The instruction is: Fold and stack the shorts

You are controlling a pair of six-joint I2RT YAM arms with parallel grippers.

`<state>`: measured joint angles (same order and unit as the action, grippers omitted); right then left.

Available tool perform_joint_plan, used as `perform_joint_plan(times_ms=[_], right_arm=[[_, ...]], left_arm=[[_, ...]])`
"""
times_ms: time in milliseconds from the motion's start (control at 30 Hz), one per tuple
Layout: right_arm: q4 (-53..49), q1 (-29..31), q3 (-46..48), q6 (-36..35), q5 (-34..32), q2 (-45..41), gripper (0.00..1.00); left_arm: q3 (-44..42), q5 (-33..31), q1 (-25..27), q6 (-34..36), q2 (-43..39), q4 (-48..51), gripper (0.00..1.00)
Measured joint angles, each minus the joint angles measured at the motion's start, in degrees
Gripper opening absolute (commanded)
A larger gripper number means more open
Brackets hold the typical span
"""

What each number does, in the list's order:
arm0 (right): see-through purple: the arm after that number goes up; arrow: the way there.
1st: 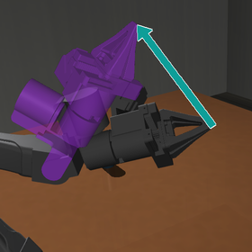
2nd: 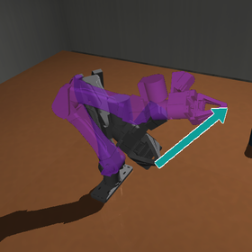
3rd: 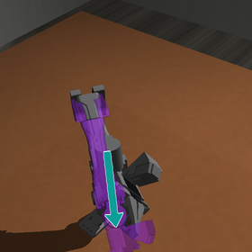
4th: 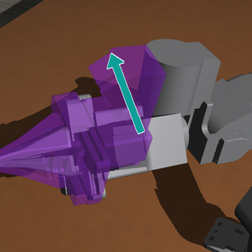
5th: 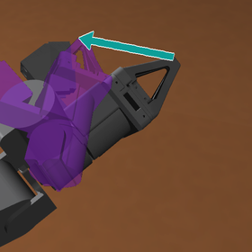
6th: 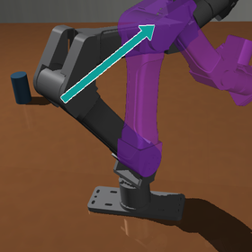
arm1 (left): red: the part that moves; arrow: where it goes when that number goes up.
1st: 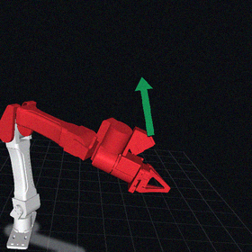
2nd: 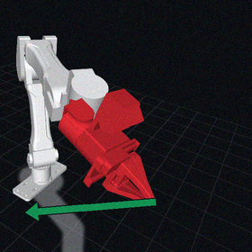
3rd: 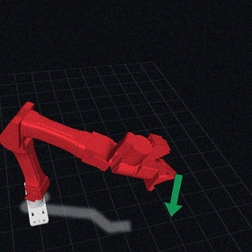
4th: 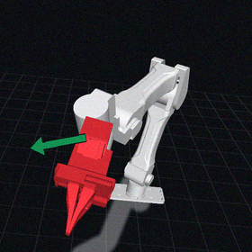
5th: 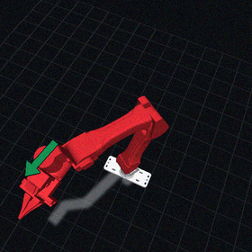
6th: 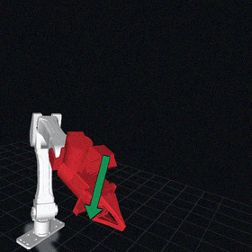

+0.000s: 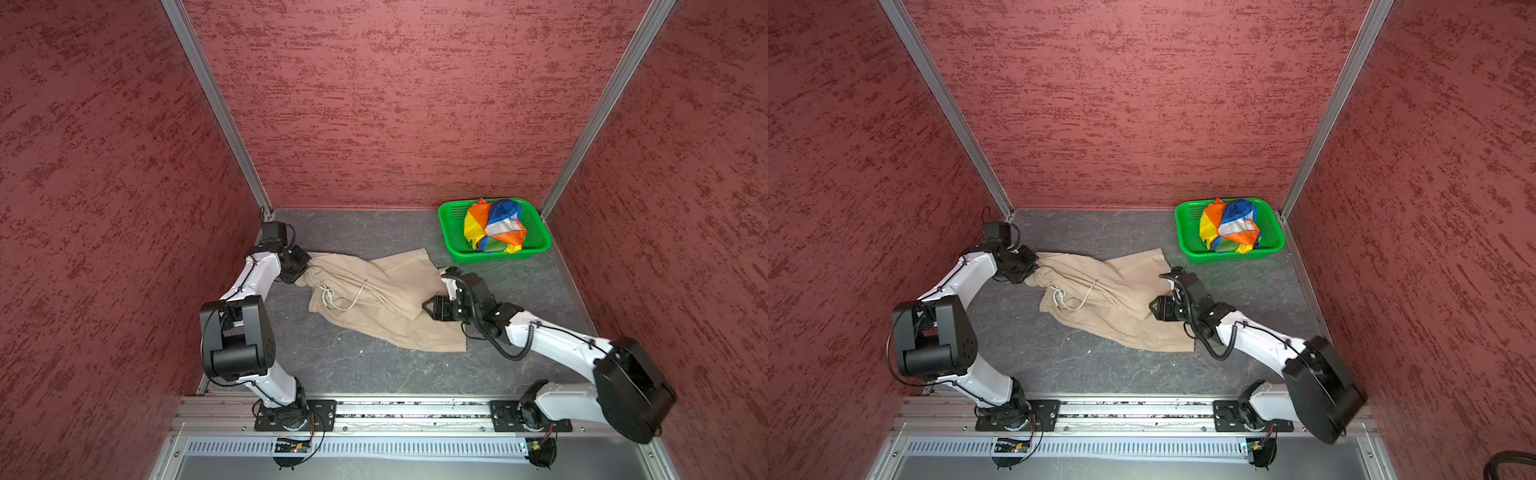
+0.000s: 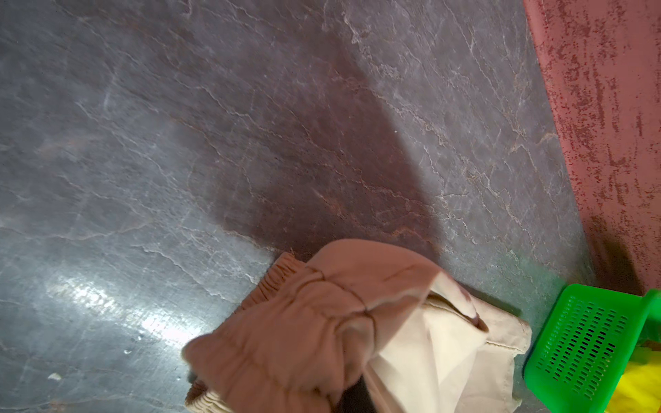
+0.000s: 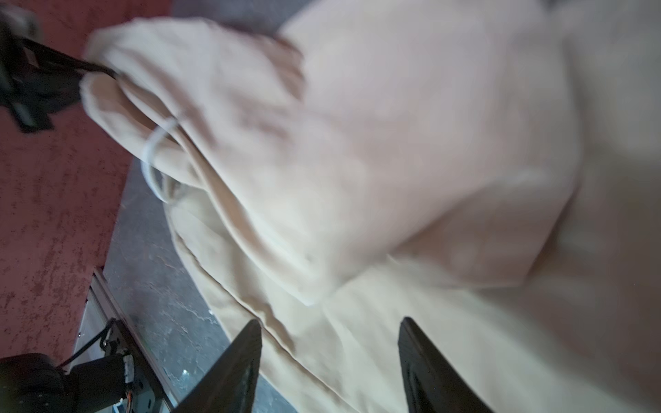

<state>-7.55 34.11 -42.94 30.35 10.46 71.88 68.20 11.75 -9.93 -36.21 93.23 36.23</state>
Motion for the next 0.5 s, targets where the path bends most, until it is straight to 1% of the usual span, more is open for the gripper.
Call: perform_joint_plan(times_ms=[67,133,167,200,300,333,400,500], right_arm=[[-2.82,-2.54,-7.48,-4.11,-3.34,-1.64,0.39],[-4.15,-4.09,-14.34,-7.48,-5.75,0.11,0.19],[-5.33,-4.74,-18.34,-9.22,-6.99,2.54,0.14],[-6.29,-5.11,-22.10,-10.49,-7.80,5.60,0.13],[-7.43,-5.75,-31.52,-13.86,-8.33,16.72,0.16],[-8.11,-5.99,-34.18,-14.60,-8.13,21.11,0.19],[-9.88,-6.27,-38.18,-15.58,-7.69,28.57,0.28],[-14.25,-6.80,-44.22,-16.76,-6.69,38.77,0.39]], left_arm=[[-0.20,-0.02,0.02,0.02,0.00,-0.39,0.00],[-0.87,0.26,-0.04,0.00,-0.02,-0.98,0.05],[-1.40,0.87,-0.11,0.00,-0.02,-1.60,0.06],[-2.01,1.75,-0.26,-0.02,-0.04,-2.40,0.09],[-2.67,3.52,-0.61,-0.15,-0.04,-3.39,0.24],[-2.49,4.09,-0.68,-0.33,-0.11,-3.61,0.26],[-1.84,4.79,-0.72,-0.42,-0.13,-3.72,0.30],[-0.90,5.42,-0.74,-0.07,-0.20,-3.76,0.43]])
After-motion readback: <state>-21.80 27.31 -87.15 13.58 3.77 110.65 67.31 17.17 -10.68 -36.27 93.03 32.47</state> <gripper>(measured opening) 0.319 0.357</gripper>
